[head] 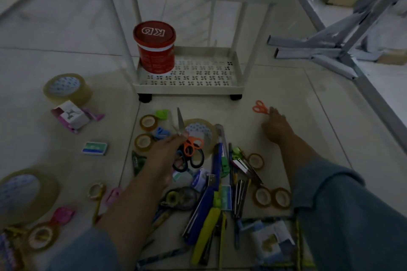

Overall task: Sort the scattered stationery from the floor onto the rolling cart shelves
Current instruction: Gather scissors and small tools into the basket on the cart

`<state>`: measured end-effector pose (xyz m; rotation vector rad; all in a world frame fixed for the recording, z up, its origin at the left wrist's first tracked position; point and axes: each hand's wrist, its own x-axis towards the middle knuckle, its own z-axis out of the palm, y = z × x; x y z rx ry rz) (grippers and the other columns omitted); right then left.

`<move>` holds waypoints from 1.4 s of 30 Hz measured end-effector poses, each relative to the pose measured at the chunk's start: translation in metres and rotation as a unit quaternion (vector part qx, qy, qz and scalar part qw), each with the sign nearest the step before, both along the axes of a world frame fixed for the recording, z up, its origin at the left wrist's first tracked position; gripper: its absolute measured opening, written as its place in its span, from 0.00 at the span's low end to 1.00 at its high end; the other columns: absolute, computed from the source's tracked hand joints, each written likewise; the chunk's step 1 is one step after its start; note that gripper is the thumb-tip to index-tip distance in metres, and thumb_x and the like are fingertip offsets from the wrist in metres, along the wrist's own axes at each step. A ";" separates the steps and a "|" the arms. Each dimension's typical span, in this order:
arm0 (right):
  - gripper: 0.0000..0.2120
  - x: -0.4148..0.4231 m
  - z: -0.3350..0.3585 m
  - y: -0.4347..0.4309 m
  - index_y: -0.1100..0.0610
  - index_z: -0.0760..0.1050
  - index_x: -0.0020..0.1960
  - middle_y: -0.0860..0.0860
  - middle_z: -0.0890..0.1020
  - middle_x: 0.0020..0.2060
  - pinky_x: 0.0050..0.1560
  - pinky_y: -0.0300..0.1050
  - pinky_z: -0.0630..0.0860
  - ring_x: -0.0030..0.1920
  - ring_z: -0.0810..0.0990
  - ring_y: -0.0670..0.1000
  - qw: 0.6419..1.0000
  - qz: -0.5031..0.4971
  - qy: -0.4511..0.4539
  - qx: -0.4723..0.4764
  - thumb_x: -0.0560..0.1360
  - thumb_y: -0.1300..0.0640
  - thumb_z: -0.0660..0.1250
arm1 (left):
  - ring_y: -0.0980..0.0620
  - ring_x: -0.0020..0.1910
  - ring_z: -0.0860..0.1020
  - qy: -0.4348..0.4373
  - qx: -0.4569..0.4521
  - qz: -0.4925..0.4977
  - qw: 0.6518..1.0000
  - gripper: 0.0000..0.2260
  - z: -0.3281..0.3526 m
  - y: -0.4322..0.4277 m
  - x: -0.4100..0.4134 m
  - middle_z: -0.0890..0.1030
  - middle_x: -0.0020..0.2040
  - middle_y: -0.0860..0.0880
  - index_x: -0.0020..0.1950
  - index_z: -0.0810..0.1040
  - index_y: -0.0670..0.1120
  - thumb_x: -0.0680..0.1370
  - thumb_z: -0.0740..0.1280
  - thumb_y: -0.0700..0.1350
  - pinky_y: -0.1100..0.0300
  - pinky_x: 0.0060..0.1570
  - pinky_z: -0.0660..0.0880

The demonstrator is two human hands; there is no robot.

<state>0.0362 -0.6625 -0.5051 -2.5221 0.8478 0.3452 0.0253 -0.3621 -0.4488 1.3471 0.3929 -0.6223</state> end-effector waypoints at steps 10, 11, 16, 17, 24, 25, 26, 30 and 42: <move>0.13 -0.028 -0.009 0.037 0.63 0.77 0.58 0.62 0.80 0.56 0.56 0.47 0.71 0.59 0.76 0.61 0.974 -0.135 -0.176 -0.037 0.75 0.63 0.64 | 0.44 0.56 0.78 -0.015 0.061 -0.043 0.997 0.10 -0.007 -0.003 -0.010 0.81 0.56 0.43 0.55 0.79 0.42 0.78 0.66 0.45 0.50 0.56 0.76; 0.14 -0.030 -0.008 0.040 0.64 0.77 0.59 0.62 0.79 0.57 0.58 0.47 0.70 0.60 0.76 0.61 0.976 -0.136 -0.167 -0.026 0.74 0.63 0.64 | 0.44 0.56 0.78 -0.017 0.066 -0.051 0.996 0.11 -0.005 -0.002 -0.011 0.81 0.56 0.43 0.57 0.79 0.42 0.78 0.65 0.45 0.51 0.54 0.76; 0.15 -0.039 -0.001 0.051 0.67 0.76 0.56 0.63 0.79 0.56 0.54 0.47 0.73 0.58 0.77 0.62 0.987 -0.157 -0.037 0.003 0.74 0.58 0.67 | 0.49 0.50 0.78 -0.011 0.053 -0.084 0.995 0.10 0.011 0.005 -0.020 0.81 0.50 0.47 0.56 0.79 0.42 0.79 0.64 0.45 0.55 0.49 0.76; 0.16 -0.043 0.002 0.054 0.67 0.75 0.57 0.63 0.78 0.57 0.54 0.48 0.73 0.59 0.76 0.62 0.986 -0.167 -0.020 0.011 0.74 0.57 0.67 | 0.51 0.48 0.78 -0.005 0.043 -0.081 0.996 0.09 0.015 0.007 -0.023 0.80 0.47 0.48 0.55 0.78 0.43 0.79 0.63 0.44 0.57 0.47 0.77; 0.12 -0.034 0.061 0.094 0.71 0.77 0.55 0.59 0.81 0.40 0.34 0.33 0.74 0.32 0.80 0.42 0.919 -0.056 -0.246 0.302 0.74 0.65 0.66 | 0.46 0.44 0.76 -0.013 0.086 -0.037 0.996 0.06 0.030 0.032 -0.024 0.78 0.52 0.39 0.51 0.77 0.40 0.80 0.62 0.40 0.58 0.39 0.74; 0.11 -0.030 0.075 0.103 0.69 0.78 0.55 0.57 0.81 0.39 0.35 0.32 0.75 0.34 0.80 0.43 0.906 -0.011 -0.235 0.353 0.74 0.65 0.67 | 0.46 0.43 0.76 -0.012 0.105 -0.033 0.994 0.07 0.032 0.036 -0.023 0.78 0.51 0.40 0.55 0.76 0.39 0.80 0.62 0.40 0.58 0.38 0.73; 0.09 -0.027 0.087 0.110 0.66 0.79 0.53 0.55 0.81 0.39 0.38 0.32 0.76 0.37 0.80 0.45 0.896 0.044 -0.197 0.396 0.74 0.65 0.67 | 0.47 0.42 0.75 -0.012 0.124 -0.038 0.992 0.08 0.034 0.039 -0.023 0.77 0.49 0.42 0.56 0.76 0.40 0.80 0.62 0.40 0.58 0.37 0.72; 0.06 -0.026 0.116 0.137 0.63 0.81 0.47 0.52 0.83 0.37 0.42 0.34 0.79 0.37 0.82 0.44 0.870 0.236 0.022 0.433 0.73 0.68 0.67 | 0.50 0.36 0.76 0.021 0.122 -0.108 0.986 0.07 0.037 0.043 -0.028 0.79 0.40 0.44 0.45 0.76 0.42 0.80 0.62 0.44 0.59 0.36 0.74; 0.22 -0.027 0.072 0.139 0.61 0.67 0.28 0.52 0.70 0.24 0.19 0.28 0.63 0.24 0.68 0.46 0.987 0.042 -0.110 0.111 0.75 0.51 0.68 | 0.48 0.42 0.77 -0.015 0.120 -0.148 0.982 0.06 0.031 0.048 -0.027 0.80 0.46 0.42 0.50 0.78 0.43 0.80 0.62 0.43 0.59 0.41 0.74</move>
